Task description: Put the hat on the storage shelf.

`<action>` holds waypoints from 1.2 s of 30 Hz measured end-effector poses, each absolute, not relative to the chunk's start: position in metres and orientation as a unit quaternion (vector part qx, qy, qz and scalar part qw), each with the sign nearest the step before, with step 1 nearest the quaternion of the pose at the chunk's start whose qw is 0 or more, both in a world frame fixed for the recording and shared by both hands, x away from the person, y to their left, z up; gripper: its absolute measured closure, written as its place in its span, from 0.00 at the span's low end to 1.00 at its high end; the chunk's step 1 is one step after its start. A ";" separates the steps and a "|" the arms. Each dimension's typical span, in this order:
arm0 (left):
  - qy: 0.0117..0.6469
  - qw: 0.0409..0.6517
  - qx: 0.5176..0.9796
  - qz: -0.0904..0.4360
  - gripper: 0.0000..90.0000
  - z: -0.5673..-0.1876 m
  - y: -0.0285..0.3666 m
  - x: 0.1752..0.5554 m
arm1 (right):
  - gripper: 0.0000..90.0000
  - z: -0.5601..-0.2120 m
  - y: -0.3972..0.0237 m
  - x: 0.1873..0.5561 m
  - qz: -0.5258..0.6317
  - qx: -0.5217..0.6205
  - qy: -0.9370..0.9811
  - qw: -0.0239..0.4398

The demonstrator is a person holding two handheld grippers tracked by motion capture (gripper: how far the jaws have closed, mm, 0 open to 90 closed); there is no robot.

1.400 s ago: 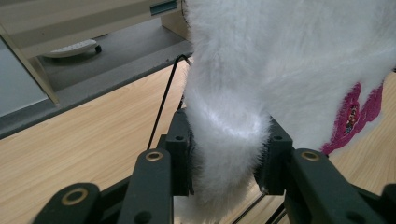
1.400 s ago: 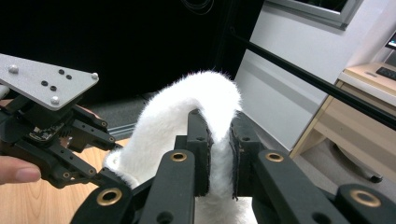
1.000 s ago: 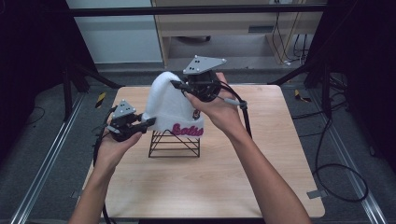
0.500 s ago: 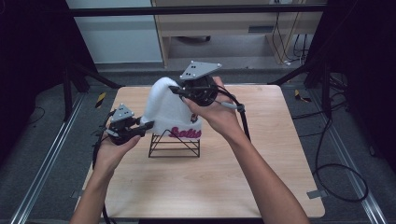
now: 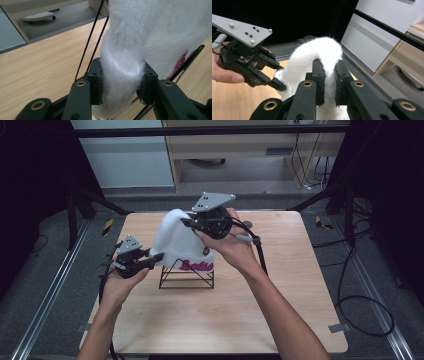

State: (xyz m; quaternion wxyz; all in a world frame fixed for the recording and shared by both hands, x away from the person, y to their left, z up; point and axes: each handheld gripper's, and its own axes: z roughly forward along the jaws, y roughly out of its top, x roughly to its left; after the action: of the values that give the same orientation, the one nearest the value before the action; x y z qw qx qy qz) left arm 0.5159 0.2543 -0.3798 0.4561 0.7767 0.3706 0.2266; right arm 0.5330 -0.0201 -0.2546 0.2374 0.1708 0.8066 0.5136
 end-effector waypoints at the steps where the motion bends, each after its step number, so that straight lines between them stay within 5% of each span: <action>1: 0.372 0.456 0.776 0.226 0.68 -0.381 0.255 0.516 | 0.91 -0.255 -0.020 0.533 0.514 0.170 0.807 0.237; 36: 0.390 0.462 0.769 0.207 0.64 -0.409 0.274 0.506 | 0.92 -0.279 0.003 0.524 0.484 0.156 0.834 0.216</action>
State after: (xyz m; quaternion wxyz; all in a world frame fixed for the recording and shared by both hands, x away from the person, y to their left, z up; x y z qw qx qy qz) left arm 0.5060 0.2735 -0.4094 0.4625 0.7687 0.3903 0.2069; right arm 0.5244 0.0031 -0.2792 0.2163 0.1557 0.8336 0.4838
